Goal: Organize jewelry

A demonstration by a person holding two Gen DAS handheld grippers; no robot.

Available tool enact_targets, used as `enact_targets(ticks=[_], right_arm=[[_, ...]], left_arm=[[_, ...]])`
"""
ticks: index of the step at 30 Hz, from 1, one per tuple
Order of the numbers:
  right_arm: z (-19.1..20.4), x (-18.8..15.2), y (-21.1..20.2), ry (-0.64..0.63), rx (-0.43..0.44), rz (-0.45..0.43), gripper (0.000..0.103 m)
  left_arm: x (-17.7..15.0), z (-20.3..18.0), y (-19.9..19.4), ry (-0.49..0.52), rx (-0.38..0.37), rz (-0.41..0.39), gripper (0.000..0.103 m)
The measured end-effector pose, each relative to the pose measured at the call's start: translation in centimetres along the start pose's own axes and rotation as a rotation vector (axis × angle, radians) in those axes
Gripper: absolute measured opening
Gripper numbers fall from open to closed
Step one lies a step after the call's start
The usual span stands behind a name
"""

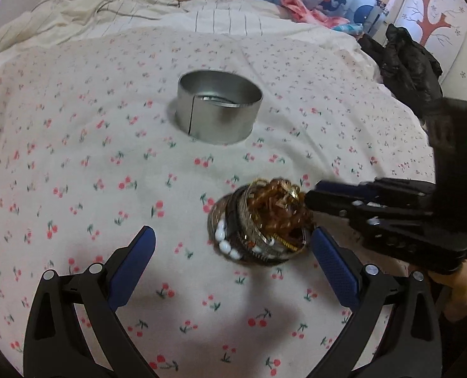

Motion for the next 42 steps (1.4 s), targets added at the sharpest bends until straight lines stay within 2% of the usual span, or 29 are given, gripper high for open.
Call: enact_targets(ticks=[5,8,10,12,13,17,20,22,23,30,35,38,41,42], right_arm=[[-0.6,-0.1,1.6,-0.054,-0.076,0.05,0.019],[-0.6,-0.5,2.5,-0.104,-0.114,0.089,0.019],[-0.7,-0.4,2.6,-0.112,-0.118,0.087,0.019],[-0.6,-0.3,2.7,-0.112,-0.11,0.074,0.012],[-0.6,-0.3,2.7,-0.112,-0.103,0.073,0.012],[-0.5,0.6,1.4,-0.121,-0.126,0.017,0.012],[-1.4,1.7,-0.3,-0.092,-0.148,-0.046,0.012],[-2.2,2.0,-1.2,-0.07,-0.162,-0.075,0.012],[-2.5,2.2,-1.5,-0.065,-0.173,-0.086,0.012],[-4.0,2.7,-2.5,-0.04,-0.217,-0.115,0.012],[-4.4,3.4,-4.2,-0.011,-0.201,-0.174,0.012],[-4.7,3.9,-5.2,0.009,-0.193,-0.209,0.012],[-5.4,4.0,-5.3,0.035,-0.188,-0.205,0.012],[-5.5,4.0,-5.2,0.041,-0.187,-0.2,0.012]], left_arm=[[0.0,0.3,0.5,-0.046,-0.029,0.017,0.095],[-0.1,0.0,0.7,-0.041,-0.035,0.021,0.095],[0.3,-0.5,0.9,-0.024,-0.037,0.015,0.095],[0.5,-1.0,1.3,-0.013,-0.05,0.014,0.095],[0.6,-1.2,1.4,-0.01,-0.057,0.016,0.095],[0.8,-1.4,2.6,-0.03,-0.09,0.045,0.093],[0.6,-1.2,3.5,-0.047,-0.098,0.069,0.079],[0.3,-1.1,4.1,-0.049,-0.098,0.083,0.065],[0.1,-1.2,4.5,-0.04,-0.089,0.092,0.064],[1.0,-1.7,4.9,0.039,-0.014,0.058,0.063],[2.0,-3.0,4.7,0.099,-0.003,0.031,0.063],[1.9,-3.8,5.2,0.122,-0.024,0.05,0.063],[1.4,-3.8,5.7,0.138,-0.015,0.064,0.063],[1.4,-3.6,5.7,0.131,-0.013,0.062,0.06]])
Point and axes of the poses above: each gripper's, at about its wrist camera, not at the fingertips, and y roughly the way its jaws point, z to its left, x to its top, the point moved 9 cm from there along y, roughly the way its jaws point, and after that the axes turned 5 degrees about -z, right-handed, at the moved point
